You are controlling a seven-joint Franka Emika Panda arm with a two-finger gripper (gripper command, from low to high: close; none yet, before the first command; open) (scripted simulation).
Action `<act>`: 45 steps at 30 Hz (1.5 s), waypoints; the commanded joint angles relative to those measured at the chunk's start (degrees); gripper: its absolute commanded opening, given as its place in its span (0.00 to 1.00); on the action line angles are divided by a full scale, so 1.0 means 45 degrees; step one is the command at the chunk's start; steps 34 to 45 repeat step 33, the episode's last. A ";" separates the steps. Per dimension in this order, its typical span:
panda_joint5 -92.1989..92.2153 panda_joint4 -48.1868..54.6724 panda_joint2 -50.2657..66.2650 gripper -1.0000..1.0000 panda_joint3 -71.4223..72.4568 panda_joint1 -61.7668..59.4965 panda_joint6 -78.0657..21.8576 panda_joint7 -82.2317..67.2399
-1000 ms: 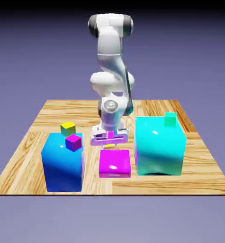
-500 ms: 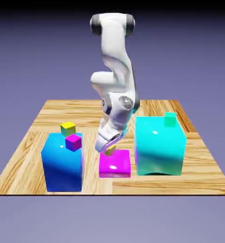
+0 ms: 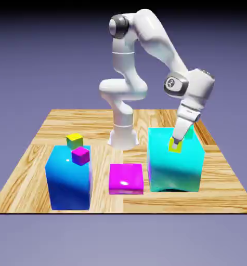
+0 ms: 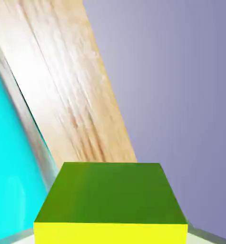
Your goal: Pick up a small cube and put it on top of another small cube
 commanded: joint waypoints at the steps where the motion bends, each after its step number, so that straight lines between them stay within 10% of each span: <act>1: 0.0368 -0.0052 -0.0176 0.00 -0.0129 0.0117 -0.0196 0.0578; 20: 0.7898 0.0013 -0.3314 0.00 -0.2042 0.3908 -0.4607 1.1076; 26: 0.8151 -0.1815 -0.2794 0.00 -0.1651 0.4091 -0.2262 1.0995; 27: 0.8151 -0.1815 -0.2794 1.00 -0.1651 0.4091 -0.2262 1.0995; 45: 0.7898 0.0013 -0.3314 1.00 -0.2042 0.3908 -0.4607 1.1076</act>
